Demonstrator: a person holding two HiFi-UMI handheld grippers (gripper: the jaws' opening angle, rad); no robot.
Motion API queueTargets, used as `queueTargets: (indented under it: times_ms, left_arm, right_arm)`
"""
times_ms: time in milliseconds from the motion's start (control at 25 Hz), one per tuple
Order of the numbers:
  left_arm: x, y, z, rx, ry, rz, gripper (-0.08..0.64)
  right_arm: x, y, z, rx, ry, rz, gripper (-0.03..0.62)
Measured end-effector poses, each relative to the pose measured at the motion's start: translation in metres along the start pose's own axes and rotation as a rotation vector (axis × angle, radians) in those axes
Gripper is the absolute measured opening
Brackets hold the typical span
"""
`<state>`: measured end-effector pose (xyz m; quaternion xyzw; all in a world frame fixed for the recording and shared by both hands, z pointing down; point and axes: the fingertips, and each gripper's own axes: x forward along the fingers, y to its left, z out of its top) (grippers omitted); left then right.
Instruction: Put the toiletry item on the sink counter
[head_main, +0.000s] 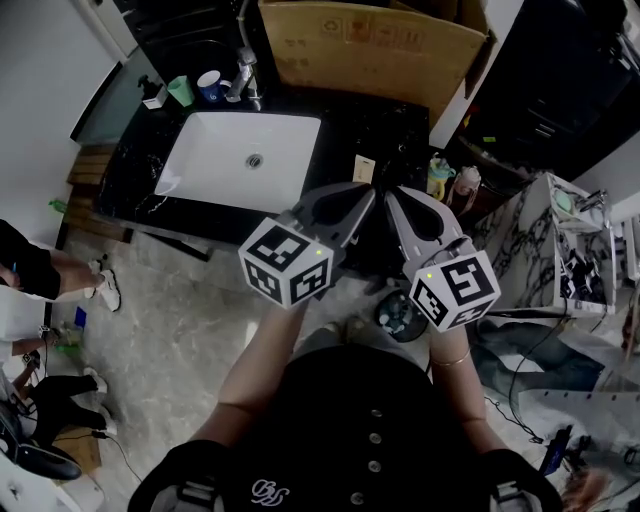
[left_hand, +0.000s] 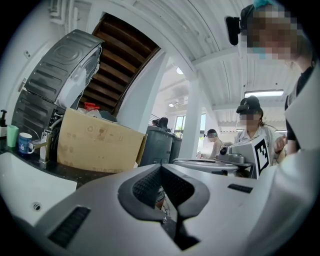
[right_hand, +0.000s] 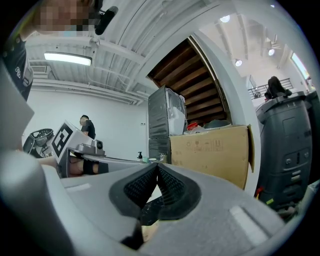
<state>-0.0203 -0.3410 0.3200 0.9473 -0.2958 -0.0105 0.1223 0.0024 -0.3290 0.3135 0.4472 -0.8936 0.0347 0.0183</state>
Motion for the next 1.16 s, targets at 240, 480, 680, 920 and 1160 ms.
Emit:
queueTargets:
  times_ms: [240,480,680,920,1160]
  left_arm:
    - [0.001,0.0,0.0,-0.001,-0.001,-0.001,0.011]
    - [0.003,0.0,-0.005,-0.006,0.017,-0.008,0.011]
    - [0.004,-0.001,-0.005,-0.013,0.018,-0.014,0.011]
    - [0.005,-0.003,-0.009,-0.03,0.017,-0.029,0.011]
    - [0.006,-0.003,-0.005,-0.027,0.014,-0.027,0.011]
  right_arm:
    - [0.0,0.001,-0.001,-0.005,0.003,0.007,0.003]
    - [0.001,-0.002,-0.006,0.001,0.019,0.001,0.003]
    - [0.0,-0.003,-0.008,-0.003,0.028,-0.002,0.003]
    - [0.0,-0.005,-0.009,-0.001,0.036,-0.001,0.003]
    - [0.0,-0.004,-0.011,-0.004,0.056,0.005,0.003]
